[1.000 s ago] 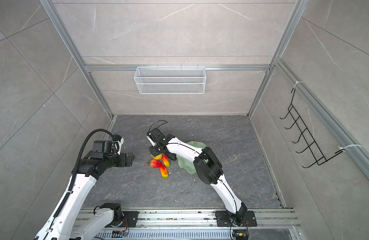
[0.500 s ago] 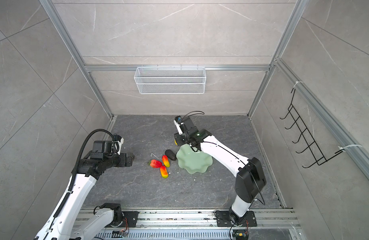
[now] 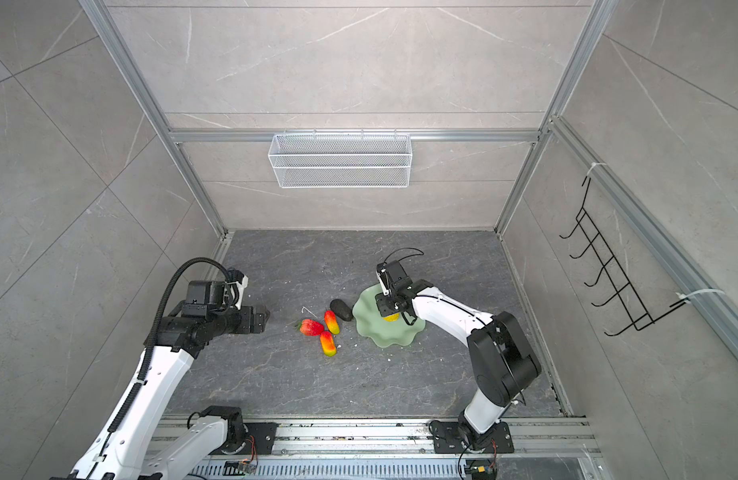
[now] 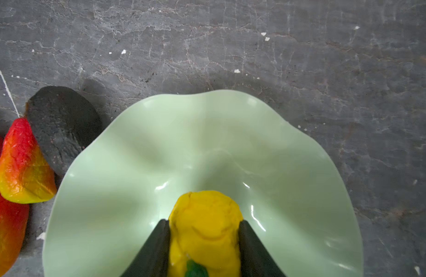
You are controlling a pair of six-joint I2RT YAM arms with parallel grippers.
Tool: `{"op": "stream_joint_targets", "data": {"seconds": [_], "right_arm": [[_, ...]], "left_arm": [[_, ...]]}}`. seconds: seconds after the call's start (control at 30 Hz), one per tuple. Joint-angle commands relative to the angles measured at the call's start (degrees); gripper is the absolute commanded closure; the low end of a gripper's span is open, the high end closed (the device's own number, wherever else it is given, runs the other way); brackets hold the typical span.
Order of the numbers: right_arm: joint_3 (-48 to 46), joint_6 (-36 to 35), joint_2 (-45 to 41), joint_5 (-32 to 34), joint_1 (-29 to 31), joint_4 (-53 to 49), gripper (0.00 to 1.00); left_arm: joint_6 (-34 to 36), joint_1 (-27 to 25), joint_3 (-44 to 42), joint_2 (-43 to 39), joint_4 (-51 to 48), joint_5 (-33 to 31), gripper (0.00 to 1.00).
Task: Place and organize the fake fruits in the fruit bowl
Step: 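Carry the lemon into the green bowl and open the right gripper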
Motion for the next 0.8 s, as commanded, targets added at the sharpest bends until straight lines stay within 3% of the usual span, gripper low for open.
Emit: {"op": "stream_joint_targets", "data": {"seconds": [0.0,0.23,0.63,0.77], "right_arm": [[-0.3,1.1,2.5,-0.7,-0.3,3.9,0.62],[0.2,1.1,4.9,-0.9,-0.3,5.4,0.56],[7.4,-3.3,-0.6,-0.8,0.2,-3.8,0.01],[15.6,-7.0,1.0,-3.0,3.4,-10.3,0.00]], "left_arm": [[1.3,0.3,0.2,-0.3,0.5,1.1,0.00],[1.3,0.3,0.1,-0.4,0.4,1.3,0.00],[1.4,0.3,0.3,-0.1,0.4,1.3,0.00],[1.4,0.3,0.2,-0.3,0.4,1.2,0.00]]}}
